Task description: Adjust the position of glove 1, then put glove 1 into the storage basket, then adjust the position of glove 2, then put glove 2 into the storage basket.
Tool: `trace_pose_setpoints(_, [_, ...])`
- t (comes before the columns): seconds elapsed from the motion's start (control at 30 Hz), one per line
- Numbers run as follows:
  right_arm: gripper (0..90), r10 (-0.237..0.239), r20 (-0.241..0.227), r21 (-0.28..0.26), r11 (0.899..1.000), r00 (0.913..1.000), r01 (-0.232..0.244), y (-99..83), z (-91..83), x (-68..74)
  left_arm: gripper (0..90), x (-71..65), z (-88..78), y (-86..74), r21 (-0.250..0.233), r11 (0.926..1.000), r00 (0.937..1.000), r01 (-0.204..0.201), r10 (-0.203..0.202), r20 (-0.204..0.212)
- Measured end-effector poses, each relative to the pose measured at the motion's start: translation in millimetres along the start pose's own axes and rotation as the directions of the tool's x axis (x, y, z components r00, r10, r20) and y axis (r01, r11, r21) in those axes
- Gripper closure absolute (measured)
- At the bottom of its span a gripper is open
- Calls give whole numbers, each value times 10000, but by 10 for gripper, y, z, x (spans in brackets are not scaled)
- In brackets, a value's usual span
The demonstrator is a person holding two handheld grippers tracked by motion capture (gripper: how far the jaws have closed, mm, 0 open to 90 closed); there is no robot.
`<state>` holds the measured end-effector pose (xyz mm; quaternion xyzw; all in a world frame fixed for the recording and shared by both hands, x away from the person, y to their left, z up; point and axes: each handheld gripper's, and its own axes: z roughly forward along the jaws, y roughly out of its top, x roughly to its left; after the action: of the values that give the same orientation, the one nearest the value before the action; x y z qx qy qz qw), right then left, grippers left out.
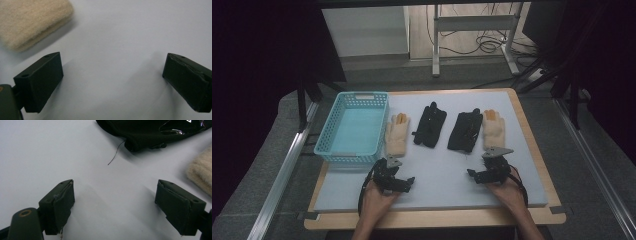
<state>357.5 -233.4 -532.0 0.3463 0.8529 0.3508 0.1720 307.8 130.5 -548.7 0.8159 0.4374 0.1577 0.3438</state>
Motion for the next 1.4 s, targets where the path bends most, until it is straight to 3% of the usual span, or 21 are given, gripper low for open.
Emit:
trace_pose_setpoints(1.0, [152,77,-31,43,10000,10000,-77,12,-9,-12,36,0,0,-2,-19,10000,10000,16,-16,-3])
trace_pose_setpoints(1.4, [160,192,-114,-178,9997,9998,-194,187,-46,-94,37,0,-1,-2,-23,10000,10000,11,-11,-7])
